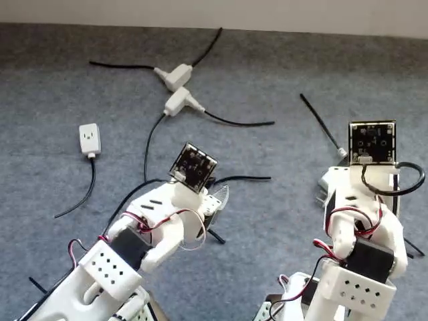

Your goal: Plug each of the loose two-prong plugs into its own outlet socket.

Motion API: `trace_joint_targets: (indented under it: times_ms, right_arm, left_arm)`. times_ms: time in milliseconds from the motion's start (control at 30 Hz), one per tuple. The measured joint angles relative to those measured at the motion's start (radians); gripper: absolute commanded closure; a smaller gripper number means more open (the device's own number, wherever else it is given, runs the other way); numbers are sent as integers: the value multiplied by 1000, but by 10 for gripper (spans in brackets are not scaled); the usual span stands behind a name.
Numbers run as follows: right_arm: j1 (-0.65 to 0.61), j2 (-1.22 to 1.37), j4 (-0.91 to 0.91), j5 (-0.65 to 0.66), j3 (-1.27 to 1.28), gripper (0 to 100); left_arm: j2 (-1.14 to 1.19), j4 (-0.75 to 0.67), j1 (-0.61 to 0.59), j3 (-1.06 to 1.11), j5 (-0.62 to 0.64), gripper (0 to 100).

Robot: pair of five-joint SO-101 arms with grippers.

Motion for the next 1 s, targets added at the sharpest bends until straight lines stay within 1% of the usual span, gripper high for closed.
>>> trace_joint_targets:
  times_ms: [67, 167, 300, 433, 500, 633, 833, 900, 1000]
  right_arm:
    - [0, 0, 17, 0, 0, 992]
    - [0, 0, 44, 0, 0, 992]
    - [2, 0, 51, 0, 0, 992]
    - [2, 0, 51, 0, 5, 992]
    - [2, -5, 51, 0, 21, 992]
    - [2, -6, 51, 0, 46, 992]
    - [2, -6, 51, 0, 48, 992]
    - [2, -6, 51, 0, 48, 992]
    - [2, -6, 51, 0, 48, 992]
  left_arm:
    - [17, 68, -2, -57, -49, 891]
    - [100, 132, 2, -129, -103, 875]
    - [296, 212, 14, -250, -117, 791]
    - [517, 315, 15, -356, -123, 782]
    - [574, 379, 29, -391, -123, 780]
    - [575, 482, 100, -417, -123, 779]
    - [463, 534, 242, -417, -123, 778]
    - [420, 548, 269, -419, -123, 778]
    - [376, 586, 270, -420, -123, 778]
